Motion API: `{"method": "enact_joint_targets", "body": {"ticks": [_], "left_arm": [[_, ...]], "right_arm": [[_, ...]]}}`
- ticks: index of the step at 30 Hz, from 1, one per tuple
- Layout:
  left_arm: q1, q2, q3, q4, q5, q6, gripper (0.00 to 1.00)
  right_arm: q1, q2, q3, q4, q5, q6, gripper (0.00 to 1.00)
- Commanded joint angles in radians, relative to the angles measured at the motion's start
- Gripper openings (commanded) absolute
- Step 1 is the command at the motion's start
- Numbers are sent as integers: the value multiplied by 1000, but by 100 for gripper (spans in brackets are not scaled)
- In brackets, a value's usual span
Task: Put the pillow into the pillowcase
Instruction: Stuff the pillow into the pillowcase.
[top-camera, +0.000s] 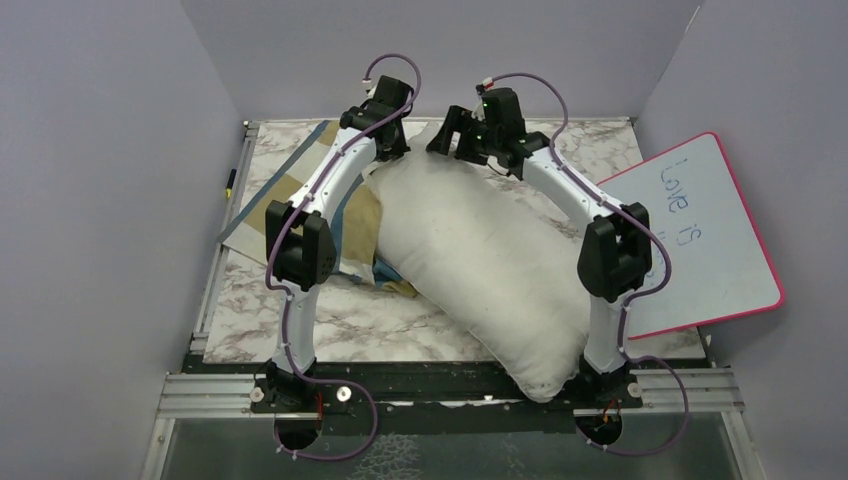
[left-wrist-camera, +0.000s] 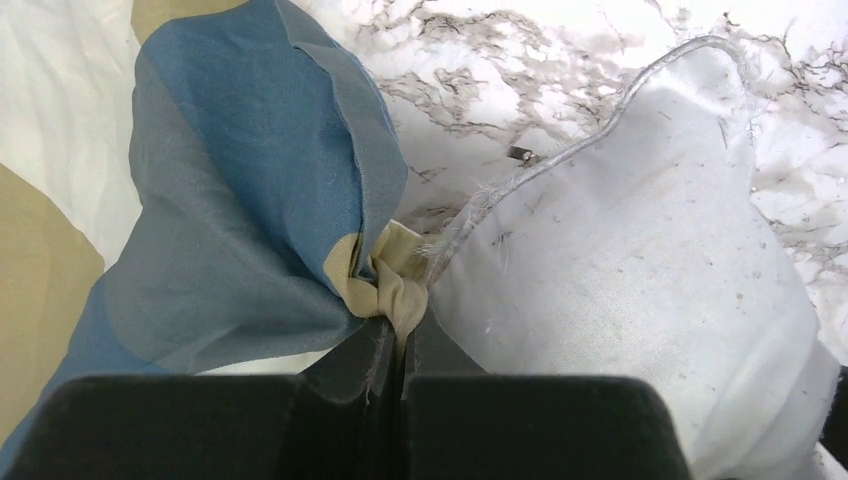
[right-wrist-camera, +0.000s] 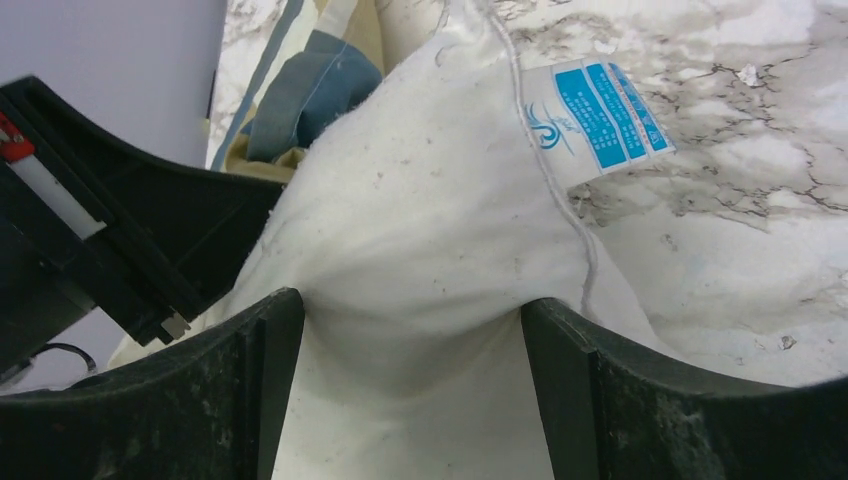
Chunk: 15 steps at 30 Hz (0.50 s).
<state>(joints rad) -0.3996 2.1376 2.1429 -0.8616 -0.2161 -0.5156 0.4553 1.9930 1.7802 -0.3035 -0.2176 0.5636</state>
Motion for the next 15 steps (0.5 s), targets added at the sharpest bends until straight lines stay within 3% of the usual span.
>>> {"method": "enact_joint_targets", "body": {"ticks": [1, 4, 5, 6, 12, 15], "left_arm": [[-4, -7, 24, 64, 3, 0, 0], [-4, 3, 29, 64, -15, 5, 0], [-3, 6, 29, 64, -21, 3, 0], [-3, 6, 29, 64, -25, 1, 0], [-4, 7, 25, 64, -33, -4, 0], [-3, 6, 23, 66, -32, -9, 0]], "right_arm": [[-26, 2, 75, -54, 43, 73, 84], [-29, -35, 95, -102, 59, 70, 90], [-29, -49, 93, -102, 55, 66, 97], [-29, -63, 92, -99, 51, 57, 99], [-34, -68, 115, -113, 116, 8, 99], [-47, -19, 113, -38, 91, 9, 92]]}}
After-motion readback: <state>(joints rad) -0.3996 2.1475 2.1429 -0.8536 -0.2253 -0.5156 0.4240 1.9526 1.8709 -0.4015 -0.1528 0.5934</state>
